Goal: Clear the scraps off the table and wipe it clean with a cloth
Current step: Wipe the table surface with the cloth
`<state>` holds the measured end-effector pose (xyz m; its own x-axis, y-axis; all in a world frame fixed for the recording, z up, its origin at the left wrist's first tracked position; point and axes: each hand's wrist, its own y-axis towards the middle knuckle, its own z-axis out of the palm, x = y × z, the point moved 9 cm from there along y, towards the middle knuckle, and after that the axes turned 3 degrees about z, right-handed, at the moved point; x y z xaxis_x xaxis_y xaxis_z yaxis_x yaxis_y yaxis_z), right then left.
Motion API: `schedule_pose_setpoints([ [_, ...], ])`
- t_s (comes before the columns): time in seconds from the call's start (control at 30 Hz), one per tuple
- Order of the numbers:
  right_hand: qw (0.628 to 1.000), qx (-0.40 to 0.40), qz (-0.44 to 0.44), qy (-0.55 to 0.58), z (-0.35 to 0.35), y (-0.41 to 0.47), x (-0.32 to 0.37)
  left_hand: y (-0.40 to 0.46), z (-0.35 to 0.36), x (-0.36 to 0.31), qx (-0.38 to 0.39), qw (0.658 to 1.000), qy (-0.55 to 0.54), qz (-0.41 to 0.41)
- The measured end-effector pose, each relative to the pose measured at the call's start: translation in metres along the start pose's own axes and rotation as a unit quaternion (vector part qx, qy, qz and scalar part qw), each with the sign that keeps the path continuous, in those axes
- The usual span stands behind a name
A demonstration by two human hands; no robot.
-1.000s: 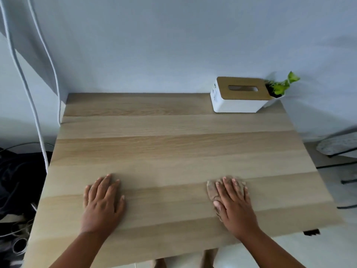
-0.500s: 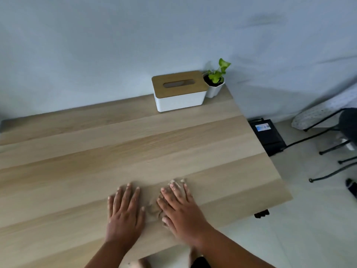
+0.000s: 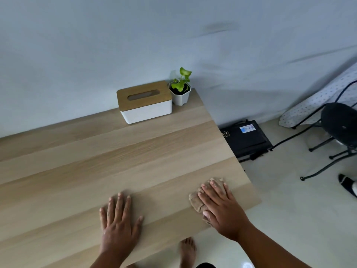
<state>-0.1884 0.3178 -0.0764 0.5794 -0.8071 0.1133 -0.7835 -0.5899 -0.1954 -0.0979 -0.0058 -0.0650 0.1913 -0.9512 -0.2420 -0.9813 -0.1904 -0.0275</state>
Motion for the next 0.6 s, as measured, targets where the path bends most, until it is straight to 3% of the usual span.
schedule_pose_setpoints([
  [0.27,0.998,-0.020,0.060,-0.002,-0.012,-0.013,-0.067,0.003,0.015,0.002,0.009,1.000,0.020,0.012],
  [0.43,0.994,-0.033,0.099,0.031,-0.019,-0.007,-0.065,0.007,0.015,-0.006,0.030,0.999,0.028,0.028],
  [0.6,0.981,-0.082,0.108,0.140,-0.045,0.022,-0.031,0.011,0.004,-0.014,0.035,0.999,0.009,0.033],
])
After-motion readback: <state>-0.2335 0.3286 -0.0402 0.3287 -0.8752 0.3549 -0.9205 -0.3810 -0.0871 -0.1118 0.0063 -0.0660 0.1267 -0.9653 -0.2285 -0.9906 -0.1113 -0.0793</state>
